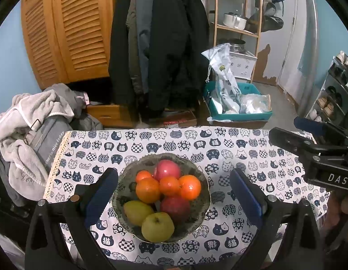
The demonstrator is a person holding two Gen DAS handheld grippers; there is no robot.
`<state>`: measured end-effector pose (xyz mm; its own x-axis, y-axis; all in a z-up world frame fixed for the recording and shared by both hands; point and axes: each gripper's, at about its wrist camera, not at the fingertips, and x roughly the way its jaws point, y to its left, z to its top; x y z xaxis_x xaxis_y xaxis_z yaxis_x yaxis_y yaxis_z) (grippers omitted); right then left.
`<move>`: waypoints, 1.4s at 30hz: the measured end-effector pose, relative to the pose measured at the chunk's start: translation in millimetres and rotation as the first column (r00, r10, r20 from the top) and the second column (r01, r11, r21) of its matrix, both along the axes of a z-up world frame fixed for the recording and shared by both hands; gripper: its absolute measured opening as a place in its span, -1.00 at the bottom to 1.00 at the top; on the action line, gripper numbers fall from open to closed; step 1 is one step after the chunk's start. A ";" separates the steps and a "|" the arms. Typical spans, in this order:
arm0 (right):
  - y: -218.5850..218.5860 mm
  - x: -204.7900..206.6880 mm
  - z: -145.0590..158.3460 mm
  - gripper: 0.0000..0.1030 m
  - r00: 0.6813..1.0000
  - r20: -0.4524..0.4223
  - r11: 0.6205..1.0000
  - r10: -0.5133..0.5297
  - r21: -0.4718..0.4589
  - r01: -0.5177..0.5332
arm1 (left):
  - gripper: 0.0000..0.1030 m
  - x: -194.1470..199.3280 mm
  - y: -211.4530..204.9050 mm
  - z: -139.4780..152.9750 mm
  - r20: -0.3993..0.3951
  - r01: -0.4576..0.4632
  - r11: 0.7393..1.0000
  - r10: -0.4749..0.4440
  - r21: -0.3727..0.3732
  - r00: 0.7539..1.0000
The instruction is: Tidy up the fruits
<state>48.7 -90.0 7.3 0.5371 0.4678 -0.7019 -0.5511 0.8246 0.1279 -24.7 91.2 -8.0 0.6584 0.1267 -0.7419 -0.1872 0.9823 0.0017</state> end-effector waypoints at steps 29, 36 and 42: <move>0.8 0.1 0.8 0.65 1.000 0.001 1.000 0.001 -0.003 -0.001 | 0.95 -1.5 -1.5 -2.4 -0.006 0.003 1.000 -0.003 -0.006 1.000; 0.4 0.0 0.3 0.65 1.000 0.001 1.000 0.002 -0.004 -0.002 | 0.95 -1.4 -1.6 -2.1 -0.005 0.002 1.000 -0.002 -0.006 1.000; 0.1 0.1 0.4 0.65 1.000 0.000 1.000 0.001 -0.004 -0.001 | 0.95 -2.4 -3.5 0.0 0.004 0.007 1.000 -0.007 -0.006 1.000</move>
